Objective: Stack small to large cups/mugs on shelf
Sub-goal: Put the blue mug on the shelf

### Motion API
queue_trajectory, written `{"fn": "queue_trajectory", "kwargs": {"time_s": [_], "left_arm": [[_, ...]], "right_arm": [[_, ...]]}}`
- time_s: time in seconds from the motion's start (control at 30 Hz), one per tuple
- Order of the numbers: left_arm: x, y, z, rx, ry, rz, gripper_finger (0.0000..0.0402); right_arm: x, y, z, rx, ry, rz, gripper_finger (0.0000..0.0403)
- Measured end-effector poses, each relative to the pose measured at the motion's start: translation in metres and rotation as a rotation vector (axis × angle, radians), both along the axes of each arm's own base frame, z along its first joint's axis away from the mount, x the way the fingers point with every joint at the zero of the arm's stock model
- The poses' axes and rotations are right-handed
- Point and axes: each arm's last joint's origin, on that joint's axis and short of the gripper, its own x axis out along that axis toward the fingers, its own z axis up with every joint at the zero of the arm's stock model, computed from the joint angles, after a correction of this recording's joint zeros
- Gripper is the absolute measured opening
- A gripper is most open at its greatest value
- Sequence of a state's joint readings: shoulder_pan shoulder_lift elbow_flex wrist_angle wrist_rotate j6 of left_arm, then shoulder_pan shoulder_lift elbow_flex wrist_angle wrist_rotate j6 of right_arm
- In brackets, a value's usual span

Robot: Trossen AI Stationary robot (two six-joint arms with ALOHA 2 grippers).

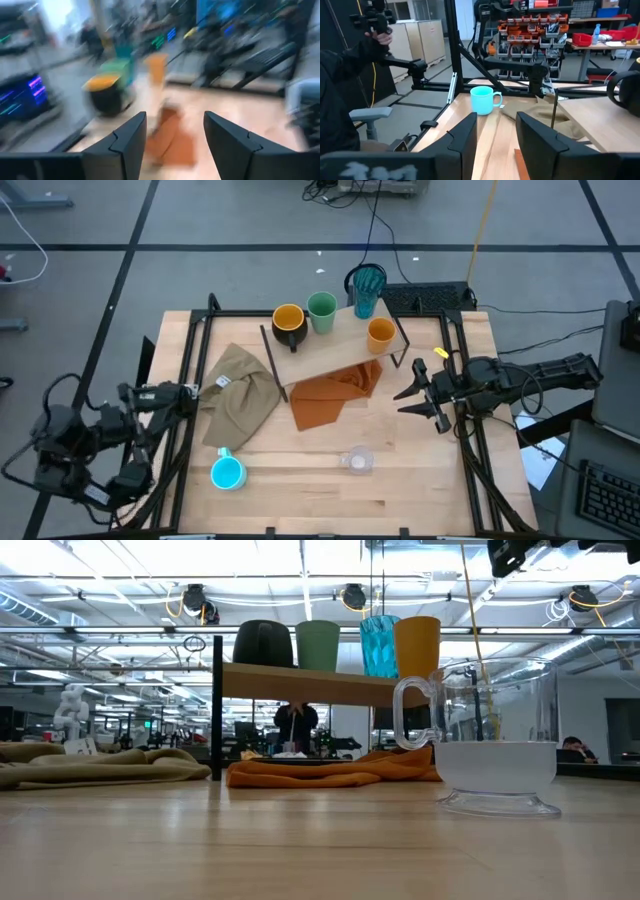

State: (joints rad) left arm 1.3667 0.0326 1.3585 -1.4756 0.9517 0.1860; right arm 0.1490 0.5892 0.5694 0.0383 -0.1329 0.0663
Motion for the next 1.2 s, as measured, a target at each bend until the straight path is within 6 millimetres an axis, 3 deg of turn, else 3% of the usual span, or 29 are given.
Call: {"fn": "queue_trajectory", "kwargs": {"time_s": [0.13, 0.2, 0.37, 0.57, 0.77, 1.03, 1.1, 1.2], "left_arm": [[-0.022, 0.021, 0.007, -0.055, 0.126, 0.126, 0.02], [-0.034, 0.031, 0.013, -0.076, 0.165, 0.098, 0.02], [-0.054, 0.075, 0.043, -0.015, 0.337, 0.211, 0.02], [-0.069, 0.108, 0.067, 0.036, 0.387, 0.26, 0.02], [-0.074, 0.114, 0.053, -0.065, 0.336, 0.179, 0.02], [-0.12, 0.083, -0.002, -0.043, 0.154, 0.277, 0.02], [-0.121, 0.078, -0.009, -0.058, 0.125, 0.258, 0.02], [-0.105, 0.078, -0.012, -0.097, 0.173, 0.222, 0.02]], "right_arm": [[0.0, 0.0, 0.0, 0.035, 0.014, -0.002, 0.0128], [0.0, 0.0, 0.0, 0.06, 0.019, -0.004, 0.0128], [0.002, 0.0, -0.001, 0.112, 0.036, -0.007, 0.0128], [0.012, 0.002, -0.001, 0.121, 0.02, -0.007, 0.0128], [0.023, 0.003, -0.006, 0.1, 0.038, -0.007, 0.0128], [0.024, 0.007, -0.008, 0.096, 0.051, 0.015, 0.0128], [0.024, 0.009, -0.008, 0.093, 0.049, 0.023, 0.0128], [0.024, 0.01, -0.007, 0.09, 0.046, 0.027, 0.0128]]}}
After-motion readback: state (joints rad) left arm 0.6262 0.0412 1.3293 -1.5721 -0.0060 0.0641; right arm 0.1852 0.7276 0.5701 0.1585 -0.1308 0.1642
